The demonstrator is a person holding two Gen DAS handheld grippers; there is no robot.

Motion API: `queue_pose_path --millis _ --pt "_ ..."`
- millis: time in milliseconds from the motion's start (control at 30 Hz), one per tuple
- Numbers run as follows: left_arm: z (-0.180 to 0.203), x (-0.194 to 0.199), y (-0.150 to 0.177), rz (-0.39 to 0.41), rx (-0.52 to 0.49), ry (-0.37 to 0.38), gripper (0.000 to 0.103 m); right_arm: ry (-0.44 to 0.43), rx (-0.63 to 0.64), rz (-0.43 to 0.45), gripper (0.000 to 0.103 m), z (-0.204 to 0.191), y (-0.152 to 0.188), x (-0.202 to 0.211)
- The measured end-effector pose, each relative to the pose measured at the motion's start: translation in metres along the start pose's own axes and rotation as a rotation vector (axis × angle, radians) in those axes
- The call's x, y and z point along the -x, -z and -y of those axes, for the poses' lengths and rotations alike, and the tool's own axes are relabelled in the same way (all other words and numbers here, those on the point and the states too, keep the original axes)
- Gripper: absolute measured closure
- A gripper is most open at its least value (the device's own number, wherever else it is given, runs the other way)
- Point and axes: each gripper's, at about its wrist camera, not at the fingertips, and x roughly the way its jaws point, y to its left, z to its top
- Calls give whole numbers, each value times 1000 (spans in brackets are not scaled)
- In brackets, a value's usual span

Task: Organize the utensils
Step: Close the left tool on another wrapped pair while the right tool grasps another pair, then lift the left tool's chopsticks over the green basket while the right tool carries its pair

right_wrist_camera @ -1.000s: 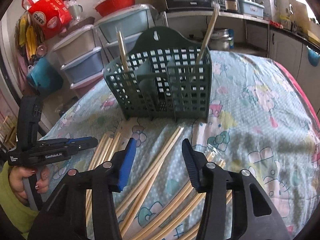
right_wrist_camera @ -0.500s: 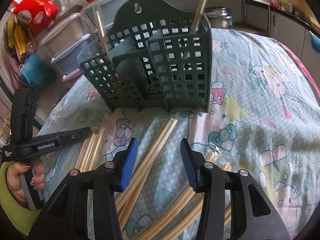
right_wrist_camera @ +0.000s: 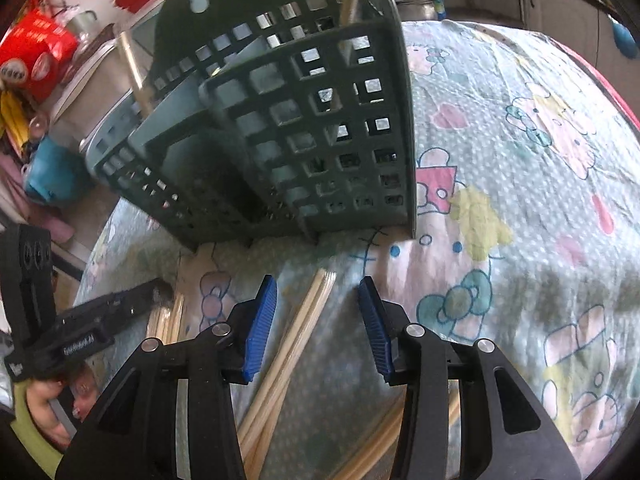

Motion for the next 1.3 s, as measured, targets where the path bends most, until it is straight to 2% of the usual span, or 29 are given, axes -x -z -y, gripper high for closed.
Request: queue_pose_path --millis 167,233,533,833,1300 --pt "1 -1 1 5 -11 -8 90 17 -16 2 77 7 -8 -4" --pt "0 -1 0 6 -9 -8 93 8 -18 7 89 9 -10 -2" --pt "-8 8 0 28 33 28 100 -44 -34 71 94 21 -7 30" --pt "3 50 1 142 14 66 100 -66 1 193 95 17 0 75" --pt "56 120 -20 328 -101 123 101 -75 145 387 97 -33 20 137"
